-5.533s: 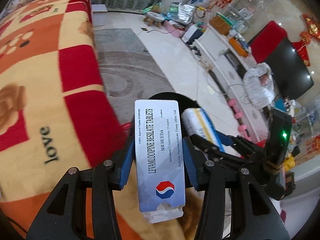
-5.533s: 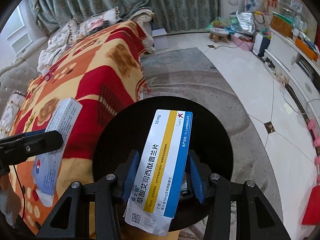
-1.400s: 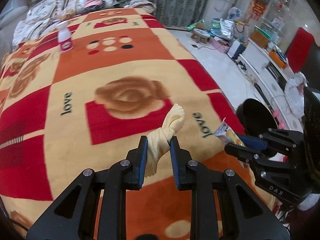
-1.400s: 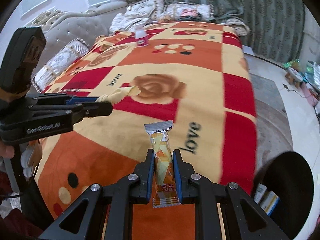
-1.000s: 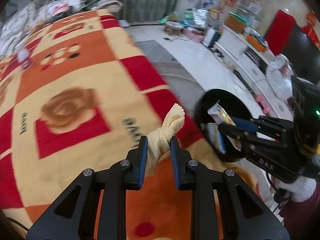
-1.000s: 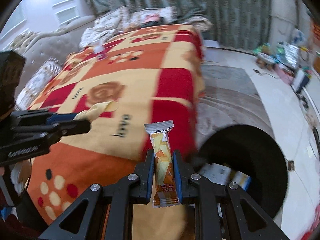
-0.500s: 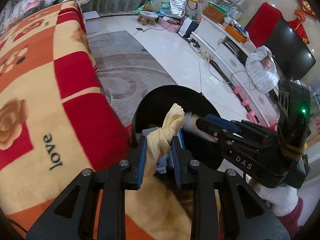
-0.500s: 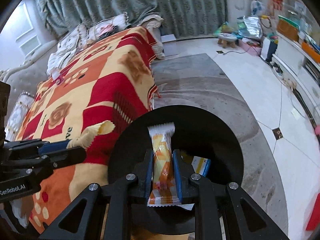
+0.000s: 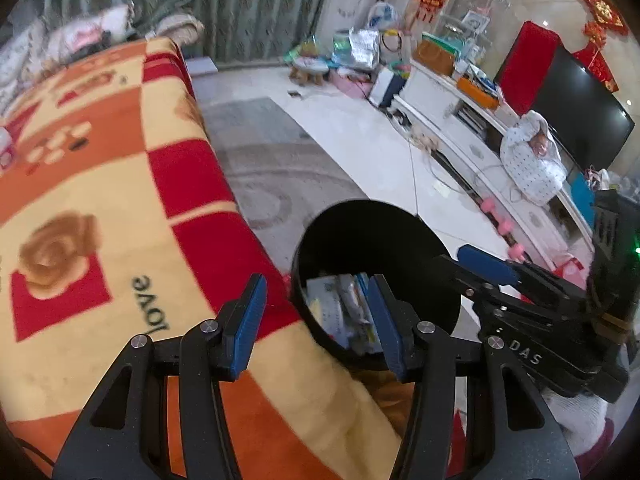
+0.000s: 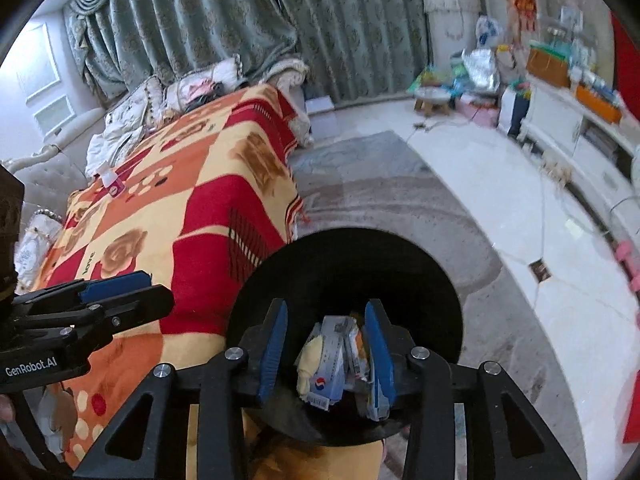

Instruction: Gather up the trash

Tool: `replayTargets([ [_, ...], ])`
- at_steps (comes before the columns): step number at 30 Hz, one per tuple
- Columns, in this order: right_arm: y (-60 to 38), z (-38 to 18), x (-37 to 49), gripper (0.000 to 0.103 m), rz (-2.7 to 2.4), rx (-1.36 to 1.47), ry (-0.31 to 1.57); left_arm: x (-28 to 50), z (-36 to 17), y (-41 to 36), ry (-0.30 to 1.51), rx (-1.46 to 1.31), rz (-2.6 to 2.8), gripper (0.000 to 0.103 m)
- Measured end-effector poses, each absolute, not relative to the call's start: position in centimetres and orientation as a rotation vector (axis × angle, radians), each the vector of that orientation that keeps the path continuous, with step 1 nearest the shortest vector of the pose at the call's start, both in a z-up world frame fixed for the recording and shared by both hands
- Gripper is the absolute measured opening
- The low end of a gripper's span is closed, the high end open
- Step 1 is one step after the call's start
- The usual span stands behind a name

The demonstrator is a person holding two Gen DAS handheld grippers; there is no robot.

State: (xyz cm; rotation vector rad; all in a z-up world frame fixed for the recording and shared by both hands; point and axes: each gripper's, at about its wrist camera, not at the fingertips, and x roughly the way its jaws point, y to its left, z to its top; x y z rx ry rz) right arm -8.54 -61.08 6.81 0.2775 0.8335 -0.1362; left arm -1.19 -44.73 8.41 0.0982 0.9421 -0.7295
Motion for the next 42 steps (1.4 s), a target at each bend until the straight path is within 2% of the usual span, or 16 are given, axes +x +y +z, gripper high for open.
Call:
replayTargets([
  [18,-56.8,12.6,-11.3,0.041,-0.219,0.209,0.661,-4.6,12.7,-39.8,0.752,0.086,-0.671,0.051],
  [21,-56.4,13.3,-11.6,0.044,-0.231,0.19,0.639,-4.8,13.1,-39.6,0.737,0.089,-0.668,0.051],
  [23,-56.1,13.7,-11.7,0.056,-0.239,0.177,0.629,-4.9,13.2,-39.4,0.725,0.09,-0.662,0.051],
  [25,-55.9,14.2,-11.8,0.062,-0.245,0.162,0.611,-5.2,13.4,-39.4,0.711,0.099,-0.656,0.051],
  [42,-55.6,15.1,-12.1,0.066,-0.268,0.147,0.597,-5.4,13.8,-38.9,0.668,0.099,-0.625,0.051],
])
